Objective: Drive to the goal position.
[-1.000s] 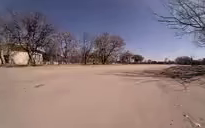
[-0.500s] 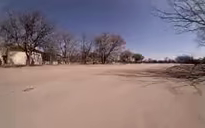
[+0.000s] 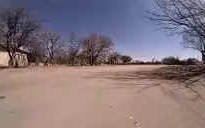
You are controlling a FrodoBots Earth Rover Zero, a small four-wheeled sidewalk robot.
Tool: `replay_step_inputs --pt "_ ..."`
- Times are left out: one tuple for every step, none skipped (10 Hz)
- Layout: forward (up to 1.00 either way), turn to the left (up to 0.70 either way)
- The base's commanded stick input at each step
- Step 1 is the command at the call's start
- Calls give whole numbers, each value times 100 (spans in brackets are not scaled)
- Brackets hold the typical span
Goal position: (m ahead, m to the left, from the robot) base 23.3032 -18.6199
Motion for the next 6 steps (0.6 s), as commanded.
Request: replay_step_inputs --pt "100 0" --pt "100 0" --pt "100 0" --pt "100 0" --pt "100 0" --pt "100 0"
